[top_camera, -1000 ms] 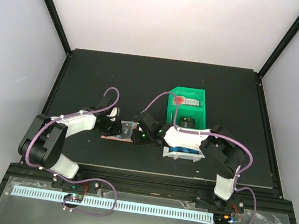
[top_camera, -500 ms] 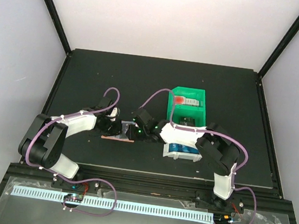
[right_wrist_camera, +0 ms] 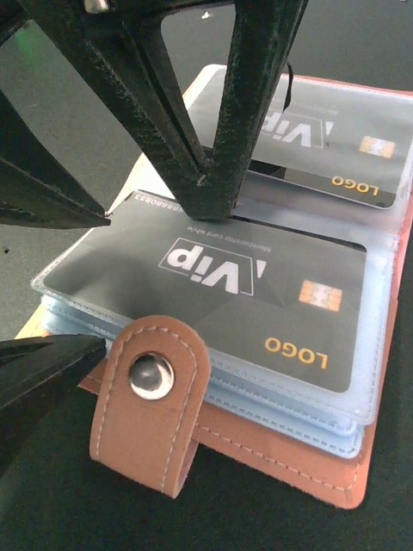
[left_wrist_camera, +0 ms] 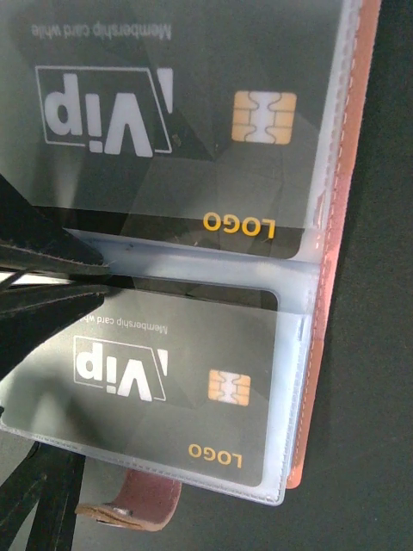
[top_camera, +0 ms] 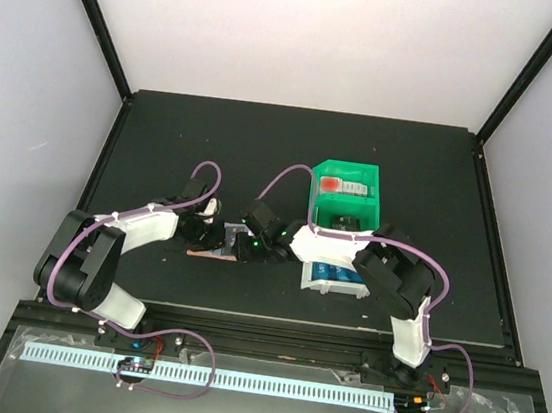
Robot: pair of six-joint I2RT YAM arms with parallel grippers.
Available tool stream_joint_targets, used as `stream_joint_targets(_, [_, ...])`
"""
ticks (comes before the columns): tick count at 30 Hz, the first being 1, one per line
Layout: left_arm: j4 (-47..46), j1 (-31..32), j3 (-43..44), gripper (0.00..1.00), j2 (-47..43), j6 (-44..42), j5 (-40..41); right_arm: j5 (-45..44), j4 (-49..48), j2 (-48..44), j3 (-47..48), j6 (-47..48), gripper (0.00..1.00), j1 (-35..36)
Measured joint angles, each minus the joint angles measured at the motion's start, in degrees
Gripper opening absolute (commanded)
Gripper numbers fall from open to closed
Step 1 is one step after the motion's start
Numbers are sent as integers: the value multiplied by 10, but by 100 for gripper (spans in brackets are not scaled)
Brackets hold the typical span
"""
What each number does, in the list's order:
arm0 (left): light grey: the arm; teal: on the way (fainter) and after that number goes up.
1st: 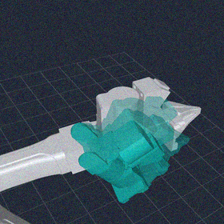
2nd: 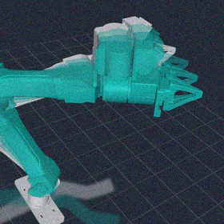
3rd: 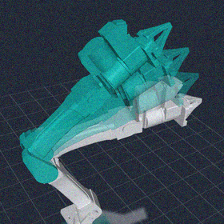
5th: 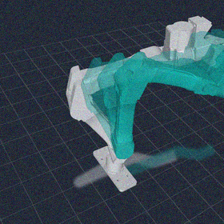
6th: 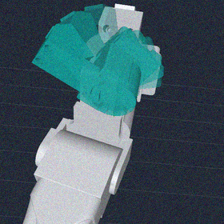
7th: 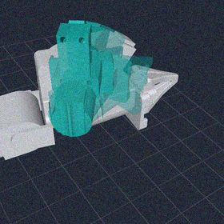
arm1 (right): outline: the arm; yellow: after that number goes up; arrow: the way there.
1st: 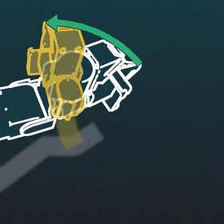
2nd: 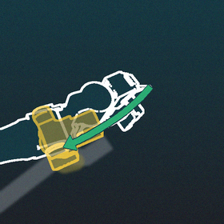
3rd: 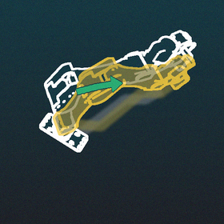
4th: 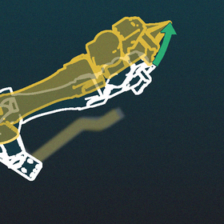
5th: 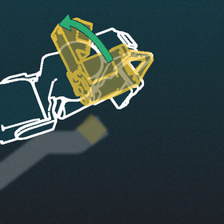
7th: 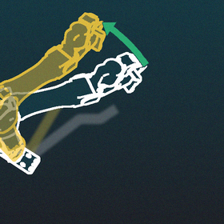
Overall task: Put the credit cards into the card holder
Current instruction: Insert the credit card into the card holder, then turn over the card slot in the card holder.
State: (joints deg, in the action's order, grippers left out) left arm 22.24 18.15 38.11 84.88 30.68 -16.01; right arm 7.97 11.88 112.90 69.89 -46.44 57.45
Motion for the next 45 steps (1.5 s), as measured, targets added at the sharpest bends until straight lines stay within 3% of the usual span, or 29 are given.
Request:
stream_joint_targets(13, [0,0,0,5,0,0,0,34,-10,5,5,11,34,0])
stream_joint_targets(24, [0,0,0,5,0,0,1,39,-14,5,5,-9,19,-6])
stream_joint_targets(28, [0,0,0,6,-1,0,2,43,-32,5,-5,-37,13,-12])
stream_joint_targets(38, [0,0,0,6,-3,0,5,97,-123,11,-39,-135,12,-29])
stream_joint_targets(41, [0,0,-2,10,-6,0,8,104,-145,17,-39,-153,1,-29])
stream_joint_targets(45, [4,0,-3,23,-16,1,10,99,-147,18,-39,-158,1,-29])
